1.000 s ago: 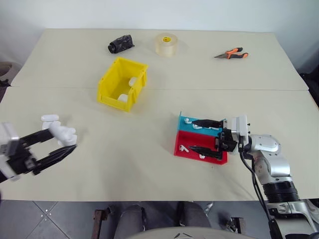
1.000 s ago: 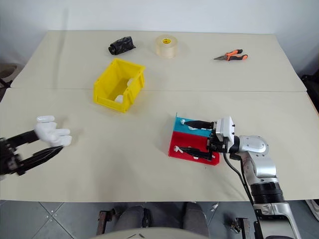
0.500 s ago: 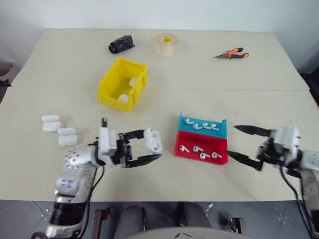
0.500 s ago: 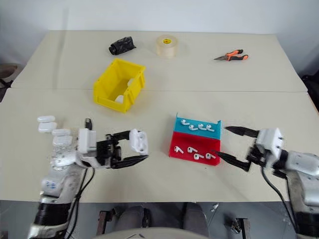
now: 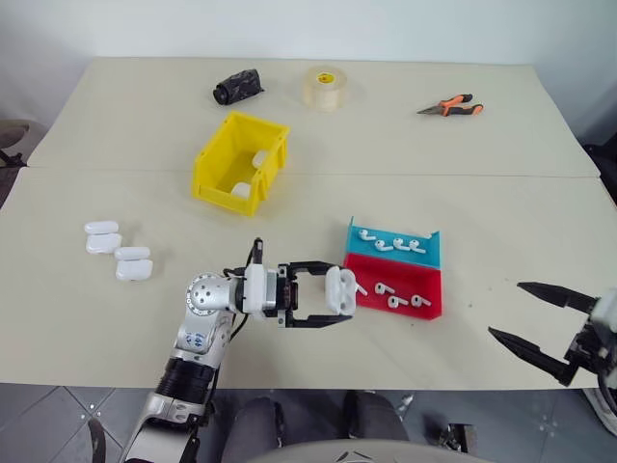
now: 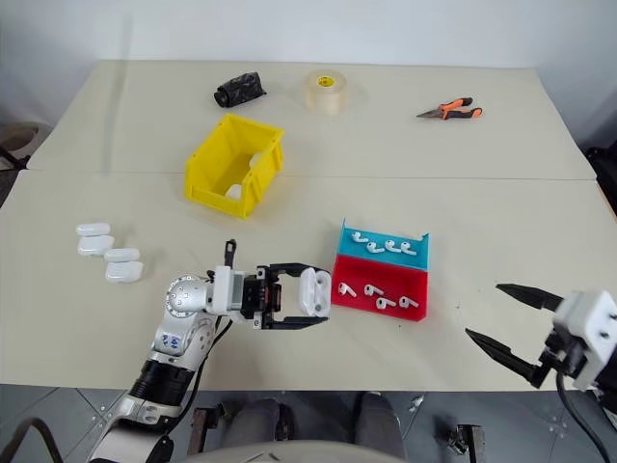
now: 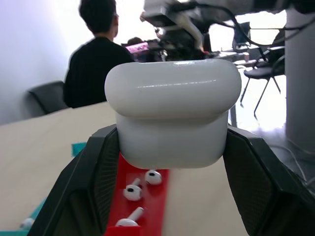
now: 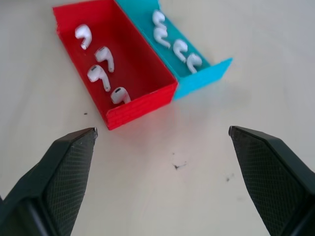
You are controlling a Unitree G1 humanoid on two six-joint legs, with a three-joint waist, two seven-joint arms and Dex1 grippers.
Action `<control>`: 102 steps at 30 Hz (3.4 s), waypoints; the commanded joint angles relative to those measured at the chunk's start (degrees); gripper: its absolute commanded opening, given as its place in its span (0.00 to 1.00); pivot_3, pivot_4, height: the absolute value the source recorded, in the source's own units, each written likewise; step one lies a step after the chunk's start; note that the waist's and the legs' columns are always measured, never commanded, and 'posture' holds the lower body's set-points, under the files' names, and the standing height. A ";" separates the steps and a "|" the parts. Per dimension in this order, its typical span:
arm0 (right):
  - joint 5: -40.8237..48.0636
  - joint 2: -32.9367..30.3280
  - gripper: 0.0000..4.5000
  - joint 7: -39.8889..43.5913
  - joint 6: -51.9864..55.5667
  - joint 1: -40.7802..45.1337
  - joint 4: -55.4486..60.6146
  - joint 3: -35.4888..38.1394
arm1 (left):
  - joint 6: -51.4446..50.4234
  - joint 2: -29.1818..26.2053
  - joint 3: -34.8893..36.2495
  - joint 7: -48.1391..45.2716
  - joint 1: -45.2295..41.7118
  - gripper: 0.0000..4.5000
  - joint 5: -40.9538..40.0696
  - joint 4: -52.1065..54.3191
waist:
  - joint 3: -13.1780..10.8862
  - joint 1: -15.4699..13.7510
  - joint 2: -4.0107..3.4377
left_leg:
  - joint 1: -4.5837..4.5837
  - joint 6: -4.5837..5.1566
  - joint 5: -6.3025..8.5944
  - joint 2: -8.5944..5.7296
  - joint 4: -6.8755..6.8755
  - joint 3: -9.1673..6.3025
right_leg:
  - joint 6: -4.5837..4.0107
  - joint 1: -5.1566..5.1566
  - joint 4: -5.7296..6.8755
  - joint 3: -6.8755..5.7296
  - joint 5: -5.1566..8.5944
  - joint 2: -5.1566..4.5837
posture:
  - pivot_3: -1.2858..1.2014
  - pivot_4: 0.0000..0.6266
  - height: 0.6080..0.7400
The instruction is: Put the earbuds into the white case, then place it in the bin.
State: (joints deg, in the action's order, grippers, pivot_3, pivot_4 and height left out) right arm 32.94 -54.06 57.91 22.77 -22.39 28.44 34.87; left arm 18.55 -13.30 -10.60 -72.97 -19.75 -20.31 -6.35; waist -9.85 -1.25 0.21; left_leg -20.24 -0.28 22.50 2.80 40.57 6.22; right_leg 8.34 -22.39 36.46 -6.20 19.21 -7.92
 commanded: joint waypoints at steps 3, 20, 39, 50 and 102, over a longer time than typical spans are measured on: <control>6.92 -12.02 1.00 -1.43 16.95 9.86 6.95 -7.41 | -0.79 0.56 -1.03 2.90 -0.11 0.62 -0.17 2.69 | 0.00 -0.30 -0.01 | -0.07 0.01 0.01 -0.04 0.05 -0.25 | 0.00 0.03 0.01 -0.06 0.00 0.00 | 0.52 0.24 1.00; -11.20 -19.55 1.00 -4.66 33.50 48.18 8.91 -52.92 | -3.72 -0.05 -3.84 10.09 1.93 0.62 2.90 6.39 | 0.00 0.02 -0.01 | -0.92 0.10 0.06 -0.09 0.61 -0.93 | 0.00 -0.08 -0.05 -0.77 -0.01 -0.11 | 0.52 0.24 1.00; -22.61 -16.76 0.40 0.52 33.52 54.47 8.51 -62.04 | -5.46 -0.35 -4.59 12.53 2.04 0.62 2.73 7.84 | 0.02 0.00 -0.03 | -0.94 0.09 0.05 -0.09 0.62 -0.97 | 0.00 -0.08 -0.05 -0.84 -0.01 -0.12 | 0.52 0.24 1.00; -26.73 -14.82 0.40 1.59 32.52 53.65 7.73 -63.30 | -5.82 -0.44 -4.47 13.05 2.08 0.62 2.67 8.34 | 0.02 0.01 -0.03 | -0.94 0.09 0.06 -0.09 0.62 -0.97 | 0.00 -0.08 -0.05 -0.84 -0.01 -0.12 | 0.52 0.24 1.00; 8.10 24.20 0.10 -5.85 7.72 32.11 6.08 -20.45 | -14.74 -1.65 1.36 2.28 -6.69 0.62 -7.43 0.14 | 0.03 -0.03 -0.02 | -0.89 0.08 0.04 -0.11 0.61 -0.99 | 0.01 -0.02 0.00 -0.97 -0.01 -0.10 | 0.52 0.24 1.00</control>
State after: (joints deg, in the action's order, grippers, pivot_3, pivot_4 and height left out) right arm 39.11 -30.36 53.59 31.44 9.83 32.48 13.83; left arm 4.69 -14.74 -9.99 -69.99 -25.84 -25.76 -7.63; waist -9.83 -1.28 0.20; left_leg -21.13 -0.20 22.54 2.69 41.18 5.22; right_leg 8.35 -22.41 36.46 -7.17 19.19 -8.02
